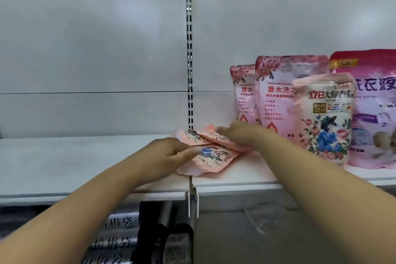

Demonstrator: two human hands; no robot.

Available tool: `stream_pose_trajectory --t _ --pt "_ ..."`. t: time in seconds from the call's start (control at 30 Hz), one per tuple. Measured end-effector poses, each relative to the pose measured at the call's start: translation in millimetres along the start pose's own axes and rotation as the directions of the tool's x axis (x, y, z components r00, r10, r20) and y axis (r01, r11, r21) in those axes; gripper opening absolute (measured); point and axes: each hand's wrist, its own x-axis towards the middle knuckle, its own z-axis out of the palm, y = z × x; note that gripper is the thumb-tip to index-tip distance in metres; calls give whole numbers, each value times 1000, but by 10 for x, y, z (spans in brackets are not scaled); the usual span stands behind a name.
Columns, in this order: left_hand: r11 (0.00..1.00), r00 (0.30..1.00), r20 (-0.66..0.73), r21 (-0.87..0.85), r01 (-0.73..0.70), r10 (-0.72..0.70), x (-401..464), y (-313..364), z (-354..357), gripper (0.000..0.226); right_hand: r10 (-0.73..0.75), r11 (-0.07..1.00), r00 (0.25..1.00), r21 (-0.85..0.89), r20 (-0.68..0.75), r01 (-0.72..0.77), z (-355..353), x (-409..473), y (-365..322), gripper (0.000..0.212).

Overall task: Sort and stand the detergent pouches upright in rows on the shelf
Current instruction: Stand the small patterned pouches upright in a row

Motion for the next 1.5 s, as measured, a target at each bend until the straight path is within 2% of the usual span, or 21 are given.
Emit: stream_pose_trajectory --t 0.07,0.17,0.23,0.37,0.5,0.57,0.63,0.67,0.73,0.8,0.87,0.9,0.97,1.03,1.13,1.23,1.3,1.37,1.4,1.47,1.5 --pt "999 999 1 -9 33 -33 149 -94 -108 59 53 998 998 -17 33 -53 50 41 -46 47" --pt "985 997 0 151 81 -82 512 -238 -147 54 83 991 986 -112 147 -67 -1 101 -121 58" --pt "966 994 3 236 102 -105 778 -312 -122 51 154 986 975 -92 162 -141 -70 153 -162 69" --pt "953 975 93 249 175 -203 1234 -473 -40 57 210 977 953 0 216 -215 -86 339 -124 74" --pt "953 946 199 218 212 -256 1396 -576 39 50 119 991 988 -79 100 -112 -23 563 -20 73" --pt "954 933 235 196 228 -271 1422 -610 50 55 124 992 991 -41 52 -121 -37 647 68 72" --pt "943 923 229 197 268 -310 1431 -639 41 63 128 992 992 5 21 -128 -55 707 108 62" --pt "934 913 223 190 303 -342 1424 -661 29 66 127 991 992 30 6 -127 -56 748 112 51" --pt "910 877 243 104 402 -415 1386 -705 -5 70 140 985 989 106 -53 -133 -51 794 90 33" --pt "865 844 306 -107 491 -441 1349 -782 -44 71 173 968 979 204 -105 -149 -54 815 78 37" --pt "791 832 325 -286 540 -451 1297 -824 -72 61 188 921 971 369 -147 -122 -37 839 96 36" --pt "766 823 308 -314 562 -477 1277 -818 -79 51 191 873 968 480 -165 -90 -24 852 108 36" --pt "752 791 283 -255 608 -543 1269 -787 -46 45 184 769 965 639 -186 -23 9 825 92 32" --pt "736 769 305 -242 633 -562 1286 -755 -1 43 162 715 953 696 -256 65 30 819 77 16" --pt "673 762 391 -366 643 -516 1306 -724 7 26 145 704 900 681 -412 199 17 799 38 21" --pt "629 816 373 -520 578 -441 1263 -693 -59 14 128 665 800 649 -586 369 -17 765 36 22" --pt "589 852 352 -617 522 -387 1218 -669 -120 16 113 656 749 615 -652 437 -17 753 48 14" --pt "517 884 294 -726 454 -363 1193 -702 -180 26 127 649 762 634 -636 421 12 764 51 10" --pt "497 897 248 -763 413 -365 1188 -720 -201 21 146 637 782 663 -605 393 37 778 54 11" --pt "460 919 126 -835 302 -374 1192 -756 -235 8 192 609 807 713 -558 348 69 800 56 20" --pt "420 929 60 -880 221 -365 1198 -765 -257 15 203 595 810 727 -550 344 68 796 54 29"
